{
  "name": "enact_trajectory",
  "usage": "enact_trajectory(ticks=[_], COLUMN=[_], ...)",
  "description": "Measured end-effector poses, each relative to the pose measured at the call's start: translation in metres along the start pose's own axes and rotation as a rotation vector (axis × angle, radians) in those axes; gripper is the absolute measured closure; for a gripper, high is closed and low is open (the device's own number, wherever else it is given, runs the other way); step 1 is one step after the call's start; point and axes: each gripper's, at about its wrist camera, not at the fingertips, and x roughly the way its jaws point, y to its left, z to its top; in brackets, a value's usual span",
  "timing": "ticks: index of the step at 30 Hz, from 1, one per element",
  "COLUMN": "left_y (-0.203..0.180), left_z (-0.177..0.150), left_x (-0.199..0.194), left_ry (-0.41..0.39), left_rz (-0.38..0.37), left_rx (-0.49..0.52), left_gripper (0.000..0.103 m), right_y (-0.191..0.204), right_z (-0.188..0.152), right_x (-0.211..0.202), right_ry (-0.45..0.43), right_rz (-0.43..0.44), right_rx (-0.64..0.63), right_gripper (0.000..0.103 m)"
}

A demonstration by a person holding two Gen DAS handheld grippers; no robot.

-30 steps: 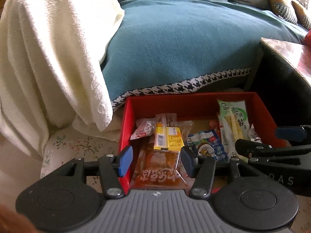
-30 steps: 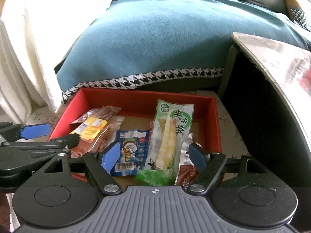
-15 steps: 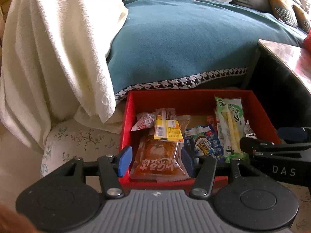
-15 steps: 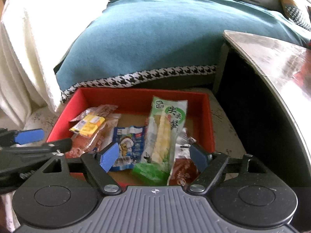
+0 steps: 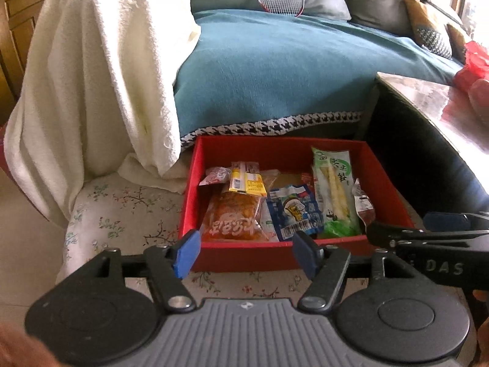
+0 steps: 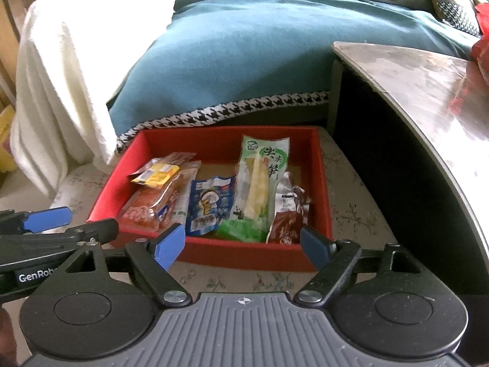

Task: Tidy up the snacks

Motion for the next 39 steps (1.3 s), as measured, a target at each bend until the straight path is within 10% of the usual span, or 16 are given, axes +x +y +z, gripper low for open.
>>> enact_trajectory(ticks=[39], left_y=[-0.006], left_z=[-0.018], left_x=[-0.022], left_ry=[-0.035], left_rz=[-0.005], left_rx=[0.024], left_gripper=[0.037], right_y=[0.0], right_z=[-0.021], right_x=[-0.028], right_ry=[-0.013], right_rz=[0.033], right_rx=[0.023], right_gripper=[0.013])
